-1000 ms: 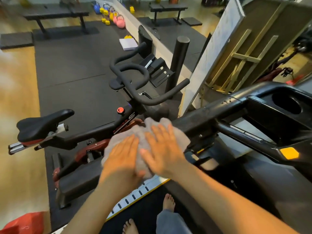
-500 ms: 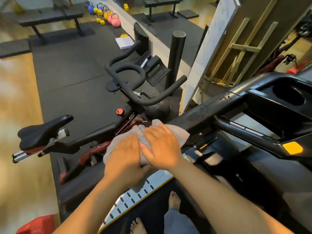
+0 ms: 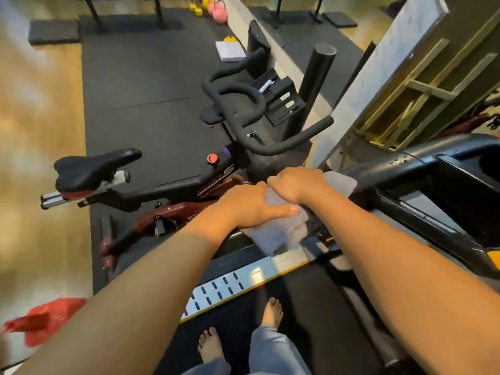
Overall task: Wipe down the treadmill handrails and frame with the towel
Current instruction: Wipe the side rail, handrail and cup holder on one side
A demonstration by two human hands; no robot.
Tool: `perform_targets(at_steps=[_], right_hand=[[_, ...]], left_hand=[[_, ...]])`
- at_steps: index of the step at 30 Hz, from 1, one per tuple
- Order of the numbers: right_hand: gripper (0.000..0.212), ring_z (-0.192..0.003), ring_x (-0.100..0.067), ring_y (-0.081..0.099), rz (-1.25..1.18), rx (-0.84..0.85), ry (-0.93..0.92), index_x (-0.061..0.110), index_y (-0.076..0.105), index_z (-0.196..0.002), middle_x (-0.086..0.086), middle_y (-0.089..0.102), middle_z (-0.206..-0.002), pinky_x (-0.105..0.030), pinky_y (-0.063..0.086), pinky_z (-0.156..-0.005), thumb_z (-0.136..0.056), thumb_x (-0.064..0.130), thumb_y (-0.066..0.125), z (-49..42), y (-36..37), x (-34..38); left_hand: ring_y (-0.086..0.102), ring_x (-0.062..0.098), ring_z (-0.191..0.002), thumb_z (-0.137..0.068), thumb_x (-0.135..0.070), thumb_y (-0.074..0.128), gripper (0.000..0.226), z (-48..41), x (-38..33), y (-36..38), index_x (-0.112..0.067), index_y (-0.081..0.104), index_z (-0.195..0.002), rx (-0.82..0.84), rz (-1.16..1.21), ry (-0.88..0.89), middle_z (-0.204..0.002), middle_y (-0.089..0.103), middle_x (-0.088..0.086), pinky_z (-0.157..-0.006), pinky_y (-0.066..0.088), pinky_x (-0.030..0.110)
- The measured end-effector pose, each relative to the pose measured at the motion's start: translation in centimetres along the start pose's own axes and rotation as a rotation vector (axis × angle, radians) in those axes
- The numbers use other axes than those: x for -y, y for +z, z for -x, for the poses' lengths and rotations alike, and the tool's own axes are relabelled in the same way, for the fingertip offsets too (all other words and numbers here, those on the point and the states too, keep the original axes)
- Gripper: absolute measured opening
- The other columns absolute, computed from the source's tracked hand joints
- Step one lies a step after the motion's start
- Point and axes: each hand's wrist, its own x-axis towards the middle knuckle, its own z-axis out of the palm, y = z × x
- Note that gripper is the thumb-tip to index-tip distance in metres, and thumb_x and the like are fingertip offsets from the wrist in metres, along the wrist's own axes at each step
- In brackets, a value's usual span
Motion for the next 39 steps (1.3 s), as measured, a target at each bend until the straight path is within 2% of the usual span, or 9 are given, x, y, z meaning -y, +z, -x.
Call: perform_targets(at_steps=[5, 10, 14, 20, 25, 28, 33, 37, 39], right_hand=[[0.029, -0.102, -0.033, 0.060, -0.245, -0.050, -0.182, 0.023, 0.062, -0.103, -0.009, 0.065, -0.113, -0.037, 0.042, -0.078, -0.089, 0.042, 0.045, 1.9, 1.0, 8.6], [0.027, -0.096, -0.027, 0.065, -0.083, -0.211, -0.487, 0.022, 0.061, -0.109, -0.004, 0.068, -0.104, -0.039, 0.047, -0.075, -0.096, 0.033, 0.040, 6.6, 2.9, 12.5], [0.034, -0.107, -0.025, 0.060, -0.285, -0.490, -0.586, 0.014, 0.060, -0.120, -0.006, 0.065, -0.118, -0.041, 0.047, -0.093, -0.092, 0.028, 0.047, 8.5, 6.2, 7.0], [0.044, -0.120, -0.032, 0.053, -0.280, -0.692, -0.539, 0.009, 0.051, -0.133, -0.016, 0.055, -0.134, -0.044, 0.036, -0.108, -0.093, 0.026, 0.046, 7.0, 6.9, -8.2], [0.037, -0.124, -0.020, 0.051, -0.291, -0.525, -0.265, 0.020, 0.055, -0.131, -0.003, 0.058, -0.131, -0.035, 0.035, -0.108, -0.097, 0.026, 0.043, 3.9, 1.8, -17.7], [0.037, -0.107, -0.023, 0.059, -0.178, -0.398, -0.138, 0.027, 0.059, -0.118, -0.002, 0.067, -0.113, -0.040, 0.044, -0.093, -0.098, 0.037, 0.029, 1.2, -0.7, -20.0], [0.037, -0.110, -0.027, 0.057, -0.084, 0.007, -0.073, 0.032, 0.062, -0.114, -0.001, 0.062, -0.124, -0.039, 0.042, -0.089, -0.098, 0.043, 0.031, -2.9, -4.3, -19.2], [0.038, -0.100, -0.026, 0.059, -0.193, 0.123, -0.058, 0.028, 0.067, -0.102, -0.002, 0.064, -0.111, -0.045, 0.047, -0.089, -0.086, 0.049, 0.040, -5.4, -4.3, -15.7], [0.032, -0.095, -0.026, 0.060, -0.292, 0.115, -0.093, 0.023, 0.065, -0.099, -0.005, 0.064, -0.106, -0.044, 0.049, -0.085, -0.084, 0.045, 0.047, -5.9, -3.4, -13.8]], left_hand=[[0.063, 0.017, -0.098, -0.071, -0.091, 0.036, 0.084, 6.6, 5.9, 0.5, -0.028, 0.055, -0.122, -0.080, 0.056, -0.148, -0.113, 0.065, -0.007, -0.088, 0.050, 0.037], [0.053, 0.001, -0.106, -0.067, -0.083, 0.055, 0.069, 12.7, 8.7, 3.0, -0.041, 0.052, -0.122, -0.227, -0.032, -0.120, -0.111, 0.056, -0.026, -0.097, 0.044, 0.030], [0.048, 0.005, -0.118, -0.078, -0.079, 0.051, 0.075, 10.9, 6.4, 4.2, -0.031, 0.046, -0.135, -0.250, -0.080, 0.025, -0.129, 0.054, -0.014, -0.106, 0.035, 0.026], [0.039, 0.047, -0.132, -0.089, -0.058, 0.055, 0.088, 1.2, -4.1, 6.5, 0.008, 0.029, -0.142, -0.372, -0.429, 0.264, -0.141, 0.043, 0.031, -0.109, 0.033, 0.058], [0.045, 0.035, -0.119, -0.088, -0.064, 0.042, 0.079, -7.8, -13.0, 4.0, -0.002, 0.039, -0.136, -0.278, -0.364, 0.320, -0.132, 0.045, 0.018, -0.102, 0.036, 0.044], [0.055, 0.028, -0.116, -0.084, -0.069, 0.046, 0.074, -12.2, -14.3, 2.1, -0.016, 0.040, -0.136, -0.137, -0.106, 0.273, -0.131, 0.054, 0.007, -0.093, 0.042, 0.039], [0.048, 0.019, -0.129, -0.077, -0.073, 0.049, 0.084, -14.7, -12.6, -0.2, -0.022, 0.042, -0.143, 0.186, 0.265, 0.163, -0.140, 0.051, 0.000, -0.101, 0.034, 0.029], [0.055, 0.020, -0.121, -0.072, -0.072, 0.039, 0.062, -13.7, -10.5, 0.1, -0.031, 0.062, -0.113, 0.171, 0.372, 0.020, -0.127, 0.063, 0.002, -0.109, 0.037, 0.041], [0.053, 0.020, -0.124, -0.078, -0.071, 0.033, 0.061, -12.0, -9.3, 0.2, -0.035, 0.058, -0.120, 0.151, 0.352, -0.059, -0.135, 0.059, 0.001, -0.109, 0.036, 0.039]])
